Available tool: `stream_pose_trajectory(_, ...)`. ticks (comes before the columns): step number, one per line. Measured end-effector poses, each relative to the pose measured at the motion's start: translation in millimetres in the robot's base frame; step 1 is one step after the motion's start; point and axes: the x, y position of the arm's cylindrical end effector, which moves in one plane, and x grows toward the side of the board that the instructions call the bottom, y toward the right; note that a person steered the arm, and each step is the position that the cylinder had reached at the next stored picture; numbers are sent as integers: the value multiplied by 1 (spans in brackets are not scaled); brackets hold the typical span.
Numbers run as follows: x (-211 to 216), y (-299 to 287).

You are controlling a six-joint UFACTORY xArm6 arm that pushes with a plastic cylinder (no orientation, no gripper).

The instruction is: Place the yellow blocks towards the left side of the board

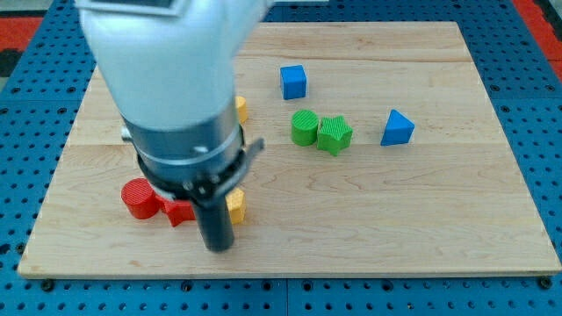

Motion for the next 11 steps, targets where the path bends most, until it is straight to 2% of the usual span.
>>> stream_pose_trajectory(2, -145, 15)
stream_pose_trajectory(3, -84, 47)
stream_pose_trajectory(4, -77, 64)
stream_pose_trajectory(5, -124, 89)
stream_pose_trajectory(7, -188, -22)
stream_pose_trajectory(8, -199, -27)
stream_pose_trajectory(9, -170, 5)
stream_pose_trajectory(10, -189, 51)
stream_pose_trajectory(11, -223, 12)
